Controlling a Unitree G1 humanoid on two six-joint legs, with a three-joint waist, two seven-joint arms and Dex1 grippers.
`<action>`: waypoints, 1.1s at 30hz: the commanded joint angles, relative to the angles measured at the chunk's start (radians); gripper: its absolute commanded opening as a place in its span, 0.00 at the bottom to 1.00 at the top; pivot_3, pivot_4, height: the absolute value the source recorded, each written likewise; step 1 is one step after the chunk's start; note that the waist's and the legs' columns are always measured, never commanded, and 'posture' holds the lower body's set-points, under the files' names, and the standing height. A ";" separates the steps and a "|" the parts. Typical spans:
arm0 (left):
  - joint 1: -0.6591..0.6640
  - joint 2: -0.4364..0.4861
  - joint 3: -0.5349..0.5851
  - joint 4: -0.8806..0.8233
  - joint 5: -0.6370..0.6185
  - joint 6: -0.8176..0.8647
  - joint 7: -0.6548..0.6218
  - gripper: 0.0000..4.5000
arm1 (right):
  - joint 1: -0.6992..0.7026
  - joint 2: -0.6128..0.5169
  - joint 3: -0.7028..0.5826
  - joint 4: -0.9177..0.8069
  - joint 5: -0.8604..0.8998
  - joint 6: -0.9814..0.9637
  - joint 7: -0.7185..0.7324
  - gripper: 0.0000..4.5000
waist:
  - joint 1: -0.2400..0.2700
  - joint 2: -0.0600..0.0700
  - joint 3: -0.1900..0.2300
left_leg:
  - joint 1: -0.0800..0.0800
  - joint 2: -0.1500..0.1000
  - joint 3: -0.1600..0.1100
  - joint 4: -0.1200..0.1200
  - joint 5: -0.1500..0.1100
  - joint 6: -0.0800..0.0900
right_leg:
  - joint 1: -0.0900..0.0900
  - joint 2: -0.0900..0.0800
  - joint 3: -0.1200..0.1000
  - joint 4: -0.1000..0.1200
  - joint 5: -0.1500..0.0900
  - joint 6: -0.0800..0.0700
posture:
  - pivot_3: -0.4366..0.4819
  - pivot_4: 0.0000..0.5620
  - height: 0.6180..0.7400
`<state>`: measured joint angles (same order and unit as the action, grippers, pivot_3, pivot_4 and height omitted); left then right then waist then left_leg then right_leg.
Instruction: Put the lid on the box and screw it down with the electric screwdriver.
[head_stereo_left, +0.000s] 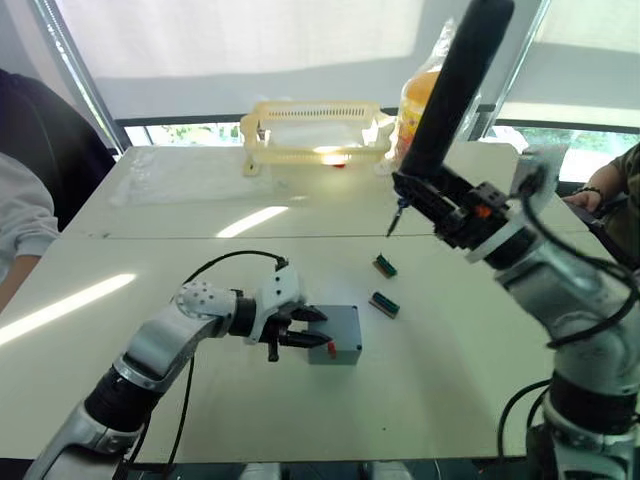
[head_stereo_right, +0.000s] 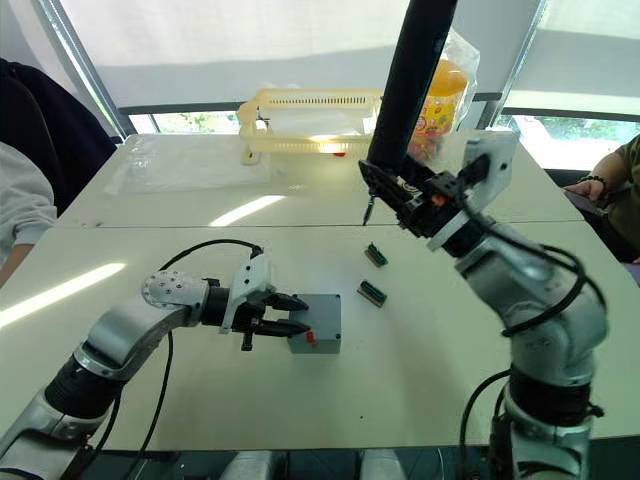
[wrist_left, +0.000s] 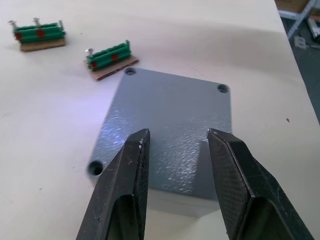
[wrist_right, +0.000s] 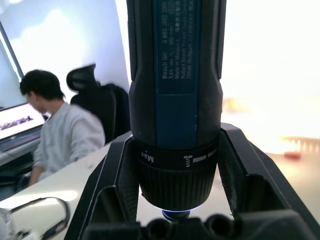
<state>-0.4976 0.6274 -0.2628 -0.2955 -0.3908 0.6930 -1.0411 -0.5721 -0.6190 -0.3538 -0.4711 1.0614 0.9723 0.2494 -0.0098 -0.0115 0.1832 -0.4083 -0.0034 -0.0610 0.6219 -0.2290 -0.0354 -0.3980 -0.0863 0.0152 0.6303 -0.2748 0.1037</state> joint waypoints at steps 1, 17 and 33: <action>-0.081 0.013 0.077 -0.037 -0.069 0.032 -0.017 0.40 | -0.055 -0.190 -0.036 0.142 0.103 0.245 -0.004 0.39 | 0.002 0.000 0.008 | -0.001 0.000 0.000 0.000 0.000 0.000 | 0.000 0.000 0.000 0.000 0.000 0.000 | 0.48 0.27 1.00; -0.149 0.052 -0.045 -0.141 -0.007 0.035 -0.008 0.40 | -0.032 -0.509 0.332 0.612 -0.013 0.642 0.173 0.39 | -0.008 0.003 0.011 | -0.012 0.000 0.003 0.004 -0.005 0.009 | -0.013 0.005 0.002 0.002 0.003 0.009 | 0.48 0.27 1.00; -0.055 0.120 0.190 -0.036 -0.040 0.114 0.133 0.42 | -0.108 -0.467 0.418 0.569 -0.366 0.290 0.353 0.99 | -0.004 0.001 0.011 | -0.011 0.000 0.003 0.011 -0.003 0.006 | -0.008 0.005 0.004 0.001 0.008 0.011 | 0.48 0.27 1.00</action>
<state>-0.5555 0.7426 -0.1301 -0.3279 -0.4082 0.7986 -0.9242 -0.6569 -1.0730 0.1107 0.1460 0.7414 1.3790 0.5777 -0.0140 -0.0105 0.1938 -0.4190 -0.0033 -0.0577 0.6328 -0.2322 -0.0295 -0.4068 -0.0810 0.0189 0.6314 -0.2661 0.1161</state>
